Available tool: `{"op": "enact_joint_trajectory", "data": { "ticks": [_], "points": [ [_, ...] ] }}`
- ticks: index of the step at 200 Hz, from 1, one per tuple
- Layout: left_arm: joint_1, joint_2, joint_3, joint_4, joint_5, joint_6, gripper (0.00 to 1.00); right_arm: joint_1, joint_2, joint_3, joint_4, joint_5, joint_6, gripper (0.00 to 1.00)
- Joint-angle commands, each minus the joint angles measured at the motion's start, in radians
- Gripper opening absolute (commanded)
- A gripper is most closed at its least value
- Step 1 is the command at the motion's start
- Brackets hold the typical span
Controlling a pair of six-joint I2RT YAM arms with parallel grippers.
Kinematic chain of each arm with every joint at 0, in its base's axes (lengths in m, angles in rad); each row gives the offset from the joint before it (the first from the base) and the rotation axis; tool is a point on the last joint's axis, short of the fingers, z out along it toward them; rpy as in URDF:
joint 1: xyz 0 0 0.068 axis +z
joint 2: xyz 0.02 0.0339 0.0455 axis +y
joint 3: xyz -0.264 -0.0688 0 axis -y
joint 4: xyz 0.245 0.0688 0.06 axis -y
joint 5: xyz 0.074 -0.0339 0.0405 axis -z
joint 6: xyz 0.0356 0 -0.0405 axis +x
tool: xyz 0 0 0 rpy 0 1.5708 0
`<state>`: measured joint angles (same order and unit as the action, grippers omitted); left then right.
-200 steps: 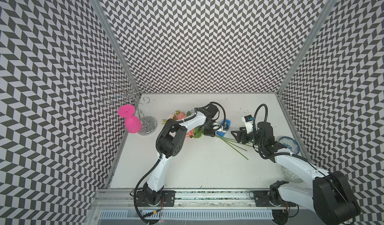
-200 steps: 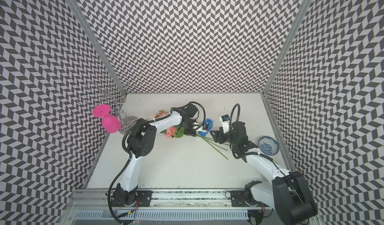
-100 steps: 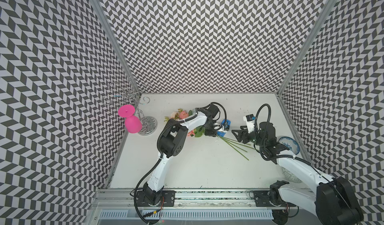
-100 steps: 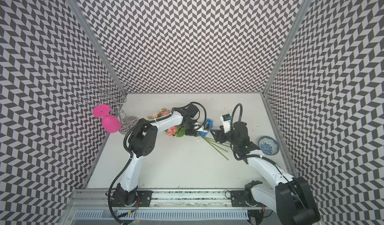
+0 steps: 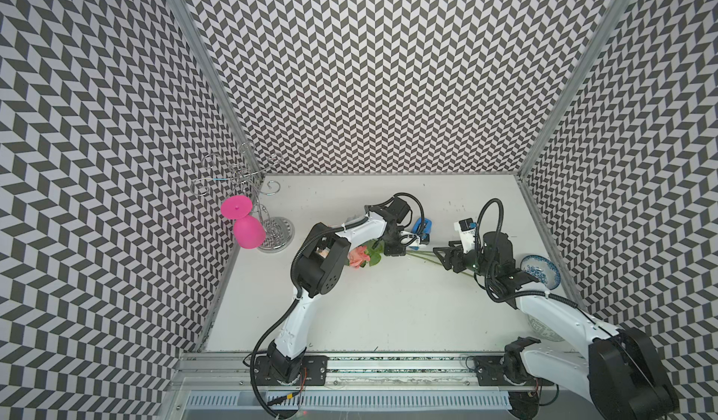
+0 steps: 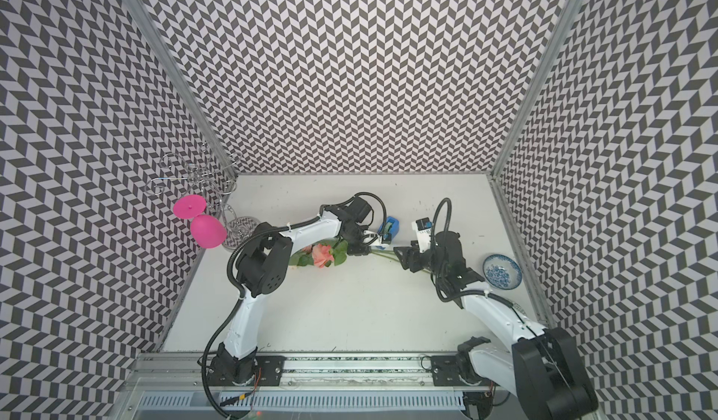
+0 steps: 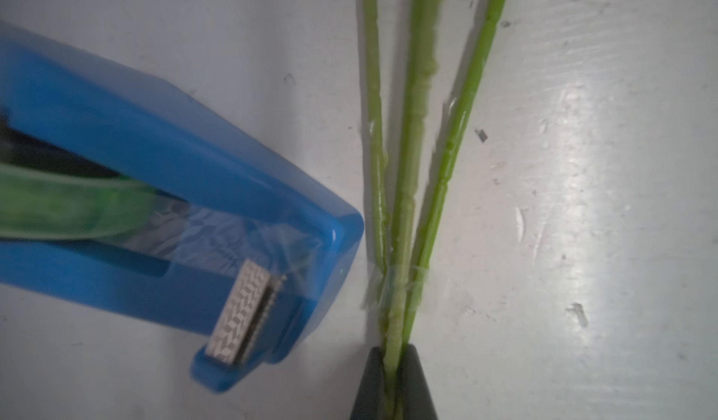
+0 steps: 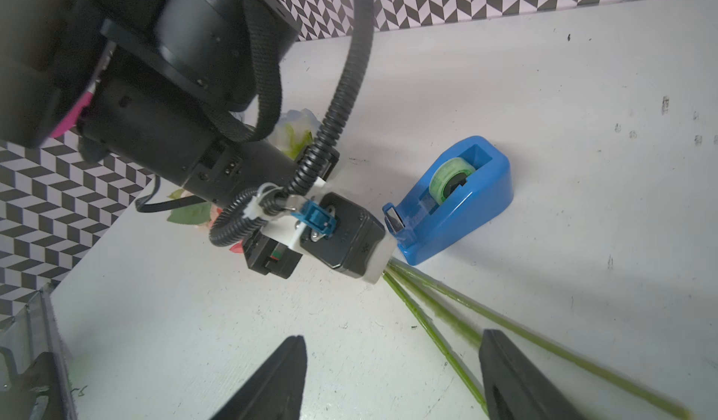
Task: Wrap bouquets with tape
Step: Adjust the unwrapped bouquet at the center of the board.
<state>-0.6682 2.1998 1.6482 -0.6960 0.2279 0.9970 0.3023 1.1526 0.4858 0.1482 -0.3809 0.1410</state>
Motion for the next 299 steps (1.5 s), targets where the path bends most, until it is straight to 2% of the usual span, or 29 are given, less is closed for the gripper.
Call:
{"op": "enact_joint_trajectory", "data": {
  "ticks": [1, 52, 90, 116, 171, 207, 232, 252, 267, 284, 299],
  "points": [
    [-0.005, 0.056, -0.102, -0.021, -0.082, 0.018, 0.00, -0.001, 0.037, 0.004, 0.064, 0.005, 0.001, 0.71],
    [-0.004, -0.092, -0.162, 0.087, -0.055, 0.054, 0.00, 0.013, 0.143, 0.055, 0.065, 0.025, 0.006, 0.68],
    [-0.001, -0.114, -0.156, 0.073, -0.044, 0.074, 0.00, 0.015, 0.195, 0.105, 0.042, -0.008, -0.043, 0.68],
    [-0.006, -0.137, -0.158, 0.065, -0.024, 0.076, 0.00, 0.040, 0.234, 0.133, 0.035, -0.042, -0.075, 0.73],
    [-0.004, -0.173, -0.166, 0.063, 0.000, 0.085, 0.00, 0.073, 0.255, 0.143, 0.016, 0.018, -0.134, 0.78],
    [-0.005, -0.157, -0.159, 0.048, 0.005, 0.084, 0.00, 0.070, 0.268, 0.194, -0.051, 0.103, -0.115, 0.79],
    [-0.010, -0.145, -0.190, 0.055, -0.022, 0.097, 0.00, 0.063, 0.260, 0.196, -0.034, 0.087, -0.097, 0.79],
    [-0.011, -0.135, -0.183, 0.042, -0.051, 0.098, 0.14, 0.063, 0.264, 0.209, -0.033, 0.068, -0.092, 0.79],
    [-0.013, -0.132, -0.188, 0.046, -0.072, 0.097, 0.31, 0.063, 0.273, 0.238, -0.068, 0.069, -0.099, 0.83],
    [-0.013, -0.122, -0.185, 0.046, -0.072, 0.101, 0.37, 0.063, 0.266, 0.259, -0.098, 0.091, -0.118, 0.84],
    [-0.013, -0.104, -0.181, 0.050, -0.083, 0.110, 0.38, 0.063, 0.248, 0.262, -0.094, 0.104, -0.126, 0.84]
  ]
}}
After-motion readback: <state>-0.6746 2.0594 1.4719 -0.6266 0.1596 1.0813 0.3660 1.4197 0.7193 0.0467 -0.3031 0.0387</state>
